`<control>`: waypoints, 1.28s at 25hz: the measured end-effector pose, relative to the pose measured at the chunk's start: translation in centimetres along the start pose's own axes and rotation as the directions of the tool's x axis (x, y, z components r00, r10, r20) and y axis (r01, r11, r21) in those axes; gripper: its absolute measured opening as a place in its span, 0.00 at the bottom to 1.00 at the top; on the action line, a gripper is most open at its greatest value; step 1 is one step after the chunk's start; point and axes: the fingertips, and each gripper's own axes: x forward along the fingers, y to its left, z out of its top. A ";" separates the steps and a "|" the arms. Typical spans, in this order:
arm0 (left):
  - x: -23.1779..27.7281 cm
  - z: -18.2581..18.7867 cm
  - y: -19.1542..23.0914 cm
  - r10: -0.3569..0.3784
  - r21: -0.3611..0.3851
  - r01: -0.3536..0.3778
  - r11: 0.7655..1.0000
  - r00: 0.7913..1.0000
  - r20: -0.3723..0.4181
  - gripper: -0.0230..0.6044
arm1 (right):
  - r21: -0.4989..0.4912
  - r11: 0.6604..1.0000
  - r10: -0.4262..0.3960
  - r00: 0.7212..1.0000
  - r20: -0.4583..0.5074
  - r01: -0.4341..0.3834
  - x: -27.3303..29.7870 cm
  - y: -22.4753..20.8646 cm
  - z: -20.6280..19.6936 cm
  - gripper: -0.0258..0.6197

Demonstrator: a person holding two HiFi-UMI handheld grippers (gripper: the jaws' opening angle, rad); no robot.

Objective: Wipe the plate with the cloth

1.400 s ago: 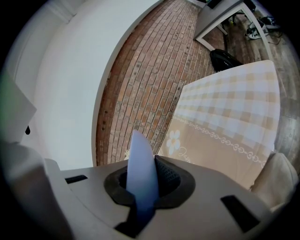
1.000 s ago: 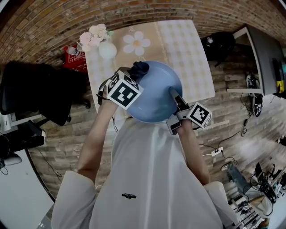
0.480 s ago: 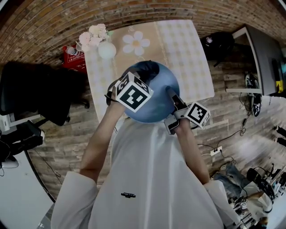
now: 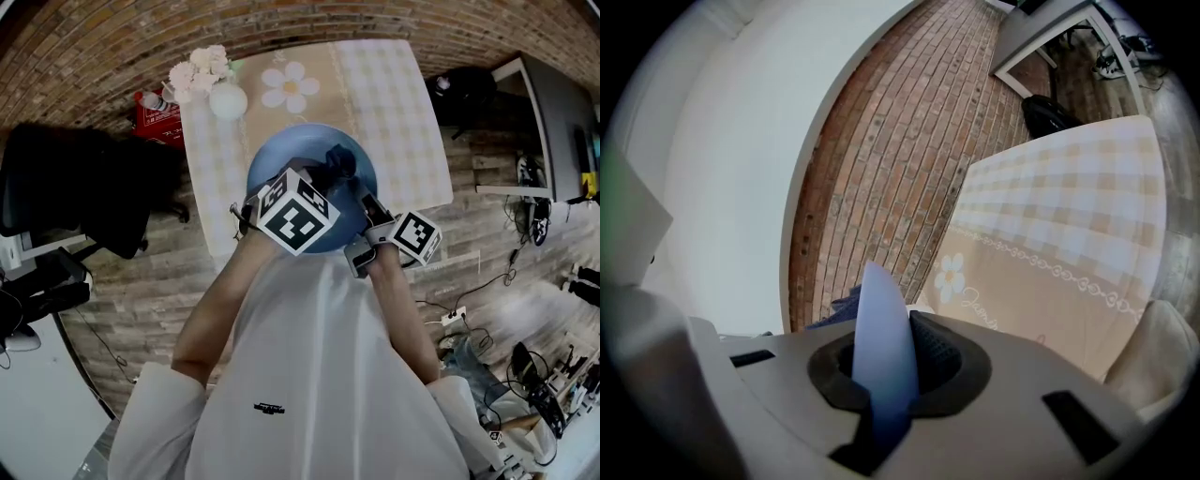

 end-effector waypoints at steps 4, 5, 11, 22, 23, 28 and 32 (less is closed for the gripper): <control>0.2 -0.3 -1.8 -0.028 -0.009 0.028 1.000 1.000 0.002 0.13 | 0.007 1.000 -0.005 1.000 0.010 0.005 -0.1 -0.3 0.2 0.13; 0.2 -0.3 -2.1 -0.033 -0.012 0.033 0.999 0.999 0.003 0.13 | 0.011 1.000 -0.008 1.000 0.013 0.008 -0.1 -0.4 0.3 0.13; 0.3 -0.3 -3.7 -0.083 -0.043 0.083 0.996 0.997 0.005 0.13 | 0.020 1.000 -0.004 1.000 0.028 0.003 0.3 -0.4 1.4 0.13; -0.7 -2.5 -2.7 -0.066 -0.070 0.064 0.995 0.998 -0.017 0.13 | 0.028 0.999 0.023 1.000 0.000 -0.023 1.3 0.1 0.2 0.13; -0.9 -2.7 -2.4 -0.054 -0.069 0.053 0.996 0.998 -0.022 0.13 | 0.032 0.999 0.022 1.000 0.001 -0.022 1.3 0.2 0.1 0.13; -2.0 -3.8 -0.4 -0.008 -0.088 0.004 0.996 0.999 -0.039 0.13 | 0.032 0.999 0.043 0.999 0.001 -0.043 1.7 0.9 0.0 0.13; -2.7 -4.9 1.2 0.029 -0.112 -0.034 0.993 0.998 -0.050 0.13 | 0.028 0.999 0.035 0.999 0.005 -0.035 1.5 0.8 -0.1 0.13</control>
